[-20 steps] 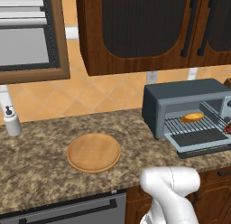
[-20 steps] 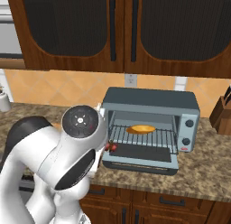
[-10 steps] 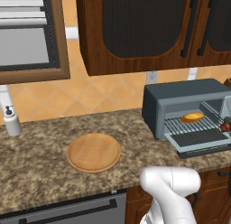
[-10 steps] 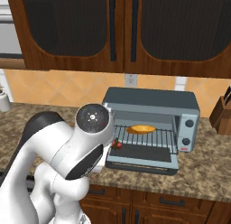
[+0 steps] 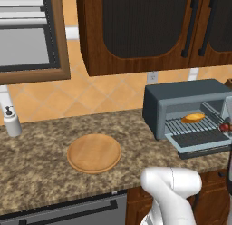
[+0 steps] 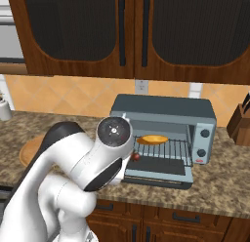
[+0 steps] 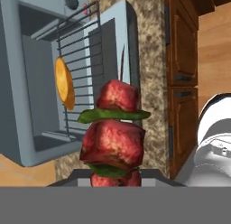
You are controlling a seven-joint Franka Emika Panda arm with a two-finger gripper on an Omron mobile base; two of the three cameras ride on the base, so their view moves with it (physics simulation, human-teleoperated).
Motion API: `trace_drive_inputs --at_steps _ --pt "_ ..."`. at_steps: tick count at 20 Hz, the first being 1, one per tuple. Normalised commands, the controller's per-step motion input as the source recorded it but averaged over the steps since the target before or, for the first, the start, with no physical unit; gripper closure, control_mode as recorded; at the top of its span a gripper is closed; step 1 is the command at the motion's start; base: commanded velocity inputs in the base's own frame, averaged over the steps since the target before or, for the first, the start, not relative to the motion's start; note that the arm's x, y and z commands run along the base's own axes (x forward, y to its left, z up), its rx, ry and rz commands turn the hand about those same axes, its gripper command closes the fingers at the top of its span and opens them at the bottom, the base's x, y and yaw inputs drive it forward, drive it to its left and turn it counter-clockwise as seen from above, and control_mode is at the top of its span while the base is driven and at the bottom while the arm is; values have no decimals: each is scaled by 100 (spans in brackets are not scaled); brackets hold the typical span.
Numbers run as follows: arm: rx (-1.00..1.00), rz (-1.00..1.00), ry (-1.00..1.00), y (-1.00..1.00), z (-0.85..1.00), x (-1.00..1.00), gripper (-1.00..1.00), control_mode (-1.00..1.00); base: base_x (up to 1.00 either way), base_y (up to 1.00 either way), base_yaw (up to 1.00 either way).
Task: Pick up the kebab skewer and baguette bread, and place them inside the toaster oven. Close the toaster oven door and start by setting the timer.
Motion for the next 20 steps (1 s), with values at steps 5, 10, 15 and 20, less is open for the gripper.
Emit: trace_drive_inputs --at_steps 5,10,15,20 --pt "1 0 0 -12 0 40 100 -100 0 0 0" --pt "0 0 0 -10 0 45 100 -100 0 0 0" --pt "0 0 0 -7 -15 36 100 -100 0 0 0" --pt "0 0 0 -7 -25 34 100 -100 0 0 0"
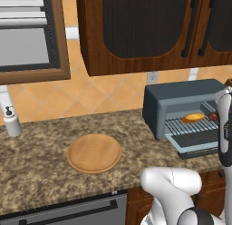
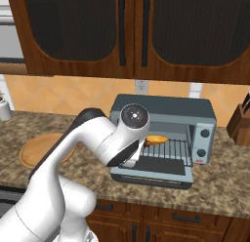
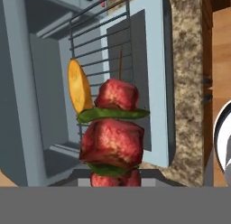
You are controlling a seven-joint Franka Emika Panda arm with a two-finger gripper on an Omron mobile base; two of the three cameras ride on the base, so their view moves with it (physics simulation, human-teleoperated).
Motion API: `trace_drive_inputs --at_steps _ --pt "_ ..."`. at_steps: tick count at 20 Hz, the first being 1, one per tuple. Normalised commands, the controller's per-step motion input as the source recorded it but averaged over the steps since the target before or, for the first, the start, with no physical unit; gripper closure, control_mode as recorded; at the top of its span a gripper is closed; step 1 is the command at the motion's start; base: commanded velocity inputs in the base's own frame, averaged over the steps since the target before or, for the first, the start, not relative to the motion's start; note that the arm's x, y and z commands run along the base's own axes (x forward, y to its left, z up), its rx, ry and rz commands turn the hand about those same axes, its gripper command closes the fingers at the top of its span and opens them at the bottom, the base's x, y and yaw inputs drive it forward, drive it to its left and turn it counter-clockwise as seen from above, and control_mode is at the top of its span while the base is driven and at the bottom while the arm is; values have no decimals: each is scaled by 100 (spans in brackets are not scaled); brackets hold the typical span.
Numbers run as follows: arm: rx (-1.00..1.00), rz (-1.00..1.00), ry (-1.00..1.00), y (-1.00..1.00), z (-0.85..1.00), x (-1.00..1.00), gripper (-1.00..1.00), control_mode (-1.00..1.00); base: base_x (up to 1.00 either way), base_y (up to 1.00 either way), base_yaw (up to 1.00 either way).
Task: Pick up the kebab skewer and baguette bread, and place them inside the toaster oven. Close the toaster oven door and start by setting the timer.
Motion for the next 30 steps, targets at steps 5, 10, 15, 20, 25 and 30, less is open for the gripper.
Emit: trace_drive_inputs --at_steps 5,10,15,20,25,30 --pt "0 0 0 -5 -21 35 100 -100 0 0 0" --pt "0 0 2 0 0 24 100 -100 0 0 0" --pt "0 0 1 0 -1 28 100 -100 0 0 0" --pt "0 0 1 0 -5 20 100 -100 0 0 0" --pt "0 0 0 -3 -20 26 100 -100 0 0 0" --pt "0 1 0 -21 -27 20 100 -100 0 0 0"
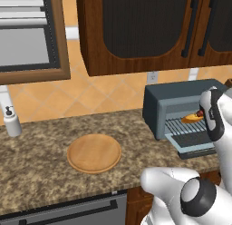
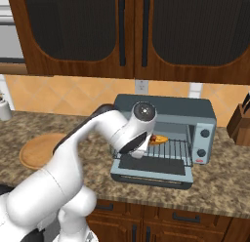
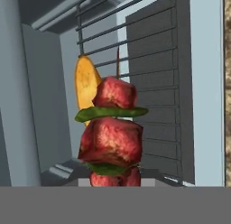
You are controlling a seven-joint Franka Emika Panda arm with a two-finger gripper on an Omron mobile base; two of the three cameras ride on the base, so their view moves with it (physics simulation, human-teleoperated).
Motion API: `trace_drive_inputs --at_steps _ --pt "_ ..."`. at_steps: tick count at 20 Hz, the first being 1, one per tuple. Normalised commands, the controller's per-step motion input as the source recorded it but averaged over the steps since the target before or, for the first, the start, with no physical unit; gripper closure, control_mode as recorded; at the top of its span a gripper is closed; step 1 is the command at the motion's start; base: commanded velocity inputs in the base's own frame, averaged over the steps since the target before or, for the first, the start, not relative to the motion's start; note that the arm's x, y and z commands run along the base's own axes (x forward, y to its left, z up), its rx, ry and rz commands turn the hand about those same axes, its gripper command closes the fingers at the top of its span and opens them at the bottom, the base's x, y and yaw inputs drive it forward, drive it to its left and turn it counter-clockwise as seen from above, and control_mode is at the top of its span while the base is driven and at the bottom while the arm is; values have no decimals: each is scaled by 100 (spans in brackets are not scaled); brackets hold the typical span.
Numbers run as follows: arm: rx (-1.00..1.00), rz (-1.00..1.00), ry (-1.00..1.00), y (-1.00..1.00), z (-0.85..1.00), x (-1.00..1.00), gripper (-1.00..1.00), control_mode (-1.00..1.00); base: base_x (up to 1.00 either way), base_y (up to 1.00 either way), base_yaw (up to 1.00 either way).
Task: Pick up the kebab skewer and baguette bread, and place them inside the toaster oven. Close the toaster oven door and start by setting the timer.
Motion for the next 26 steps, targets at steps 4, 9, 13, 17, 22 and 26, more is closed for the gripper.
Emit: trace_drive_inputs --at_steps 4,9,13,17,22,26 --pt "0 1 0 -13 -14 31 100 -100 0 0 0" --pt "0 0 0 -5 -5 38 100 -100 0 0 0" --pt "0 0 0 -12 -19 28 100 -100 0 0 0" --pt "0 0 0 -10 -27 15 100 -100 0 0 0" --pt "0 0 0 -3 -26 16 100 -100 0 0 0" --pt "0 0 0 0 -17 24 100 -100 0 0 0"
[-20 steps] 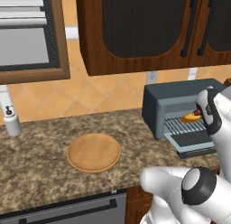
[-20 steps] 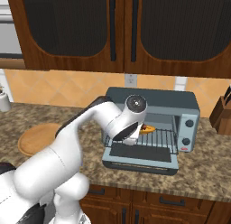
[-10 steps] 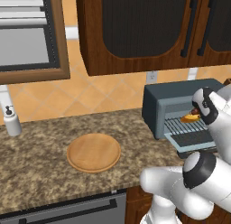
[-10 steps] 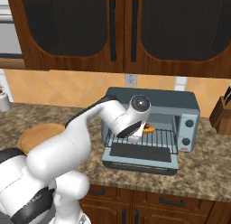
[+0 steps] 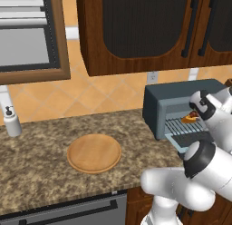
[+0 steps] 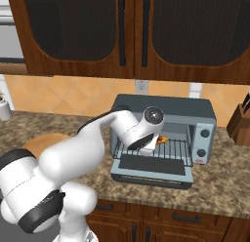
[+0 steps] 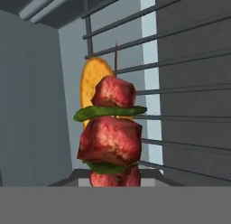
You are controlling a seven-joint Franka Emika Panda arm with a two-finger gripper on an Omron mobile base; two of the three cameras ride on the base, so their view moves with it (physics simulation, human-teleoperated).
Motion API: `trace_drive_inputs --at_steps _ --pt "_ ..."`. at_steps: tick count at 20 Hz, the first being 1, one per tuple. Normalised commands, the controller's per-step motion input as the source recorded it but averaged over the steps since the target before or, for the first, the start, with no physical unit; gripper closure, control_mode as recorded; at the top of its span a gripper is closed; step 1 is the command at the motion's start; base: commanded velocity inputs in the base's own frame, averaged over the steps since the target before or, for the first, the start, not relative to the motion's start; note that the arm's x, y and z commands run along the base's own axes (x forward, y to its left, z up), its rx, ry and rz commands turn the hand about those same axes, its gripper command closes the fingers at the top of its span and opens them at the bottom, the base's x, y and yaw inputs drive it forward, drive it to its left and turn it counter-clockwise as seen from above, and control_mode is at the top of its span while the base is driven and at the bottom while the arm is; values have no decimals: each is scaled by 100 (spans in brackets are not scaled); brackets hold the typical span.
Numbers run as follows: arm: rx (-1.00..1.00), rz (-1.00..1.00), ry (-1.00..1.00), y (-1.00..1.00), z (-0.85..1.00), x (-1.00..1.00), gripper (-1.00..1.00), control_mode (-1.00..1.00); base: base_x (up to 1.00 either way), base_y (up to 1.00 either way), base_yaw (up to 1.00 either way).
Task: Pick up the kebab skewer and baguette bread, and place them inside the toaster oven. Close the toaster oven door and start by setting the timer.
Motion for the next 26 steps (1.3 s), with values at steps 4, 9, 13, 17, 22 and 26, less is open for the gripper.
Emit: trace_drive_inputs --at_steps 4,9,13,17,22,26 --pt "0 0 0 0 -14 28 100 -100 0 0 0" --pt "0 0 0 0 -14 28 100 -100 0 0 0" --pt "0 0 0 0 -14 28 100 -100 0 0 0" --pt "0 0 0 0 -9 37 -100 -100 0 0 0" --pt "0 0 2 0 0 2 -100 -100 0 0 0" --pt "0 0 4 0 0 0 -100 -100 0 0 0"
